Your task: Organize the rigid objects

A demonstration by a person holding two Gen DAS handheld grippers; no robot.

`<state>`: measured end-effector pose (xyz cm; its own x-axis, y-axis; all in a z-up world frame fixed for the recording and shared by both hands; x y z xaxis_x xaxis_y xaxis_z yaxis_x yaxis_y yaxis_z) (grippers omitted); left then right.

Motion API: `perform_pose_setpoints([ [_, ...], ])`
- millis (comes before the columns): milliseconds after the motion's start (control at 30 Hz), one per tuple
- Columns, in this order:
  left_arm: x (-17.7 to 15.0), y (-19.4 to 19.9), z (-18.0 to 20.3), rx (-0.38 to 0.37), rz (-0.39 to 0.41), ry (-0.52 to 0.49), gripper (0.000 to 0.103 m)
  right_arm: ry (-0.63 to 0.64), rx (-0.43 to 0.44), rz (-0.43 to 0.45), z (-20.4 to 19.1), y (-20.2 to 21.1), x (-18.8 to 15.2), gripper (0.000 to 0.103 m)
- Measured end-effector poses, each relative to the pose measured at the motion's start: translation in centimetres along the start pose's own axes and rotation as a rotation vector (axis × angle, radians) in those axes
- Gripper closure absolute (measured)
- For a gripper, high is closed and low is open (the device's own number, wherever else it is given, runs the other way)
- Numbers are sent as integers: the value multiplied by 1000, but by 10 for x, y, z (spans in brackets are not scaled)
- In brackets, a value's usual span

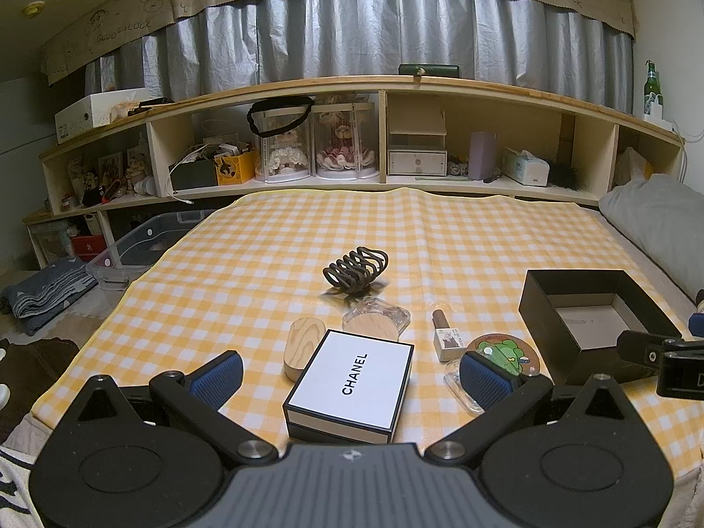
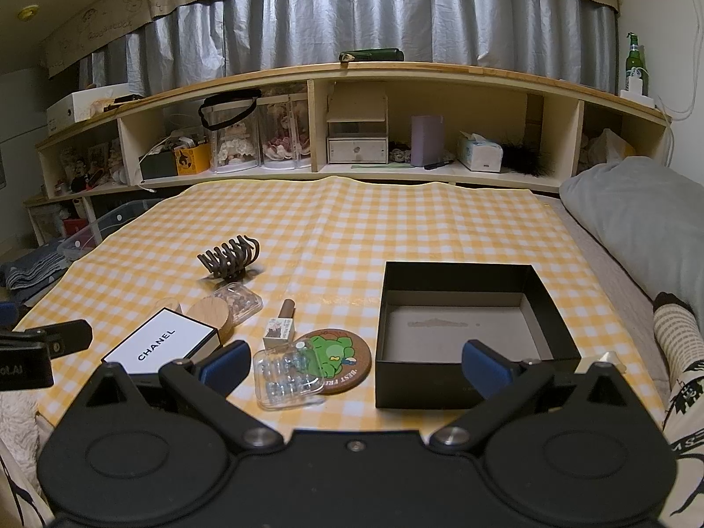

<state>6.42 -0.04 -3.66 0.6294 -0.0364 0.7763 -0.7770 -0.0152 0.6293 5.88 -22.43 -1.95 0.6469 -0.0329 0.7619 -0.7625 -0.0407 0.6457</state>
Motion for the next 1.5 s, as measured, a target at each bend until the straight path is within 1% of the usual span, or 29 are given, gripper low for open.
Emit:
perform_pose_setpoints([
  [600, 0, 3, 0, -3, 1, -2, 0, 0, 0, 1, 3, 1, -1, 0],
  [800, 6, 3, 0, -37, 6, -7, 0, -10, 8, 8, 3, 4, 0, 0],
  [933, 20, -4, 10, -86, -5, -67, 0, -41, 14, 17, 4, 3, 14, 0],
  [1100, 39, -17, 16, -106, -12, -133, 0, -77, -16, 36, 25, -2, 26, 0],
  [1167, 48, -26, 15, -103, -18, -161, 0, -87, -31, 48, 33, -6, 33, 0],
  [1300, 56, -47, 11, -97, -65, -178, 0, -104, -59, 66, 51, -16, 47, 0],
  [1400, 58, -68, 7, -105, -132, -179, 0, -126, -58, 79, 62, -24, 56, 0],
  [1500, 56, -94, 3, -112, -221, -184, 0, -143, -57, 85, 71, -33, 64, 0],
])
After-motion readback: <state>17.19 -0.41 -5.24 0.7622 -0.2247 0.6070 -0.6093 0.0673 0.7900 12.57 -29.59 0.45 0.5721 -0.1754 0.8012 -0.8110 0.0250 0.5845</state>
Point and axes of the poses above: each gripper's, at about its wrist camera, not at the fingertips, and y roughly against the way its jaws point, z to its right, x to its top, the point moved 7 cm from there along -y, roughly the way its jaws point, and after that the axes turned 10 degrees about -z, right-handed, at the moved point
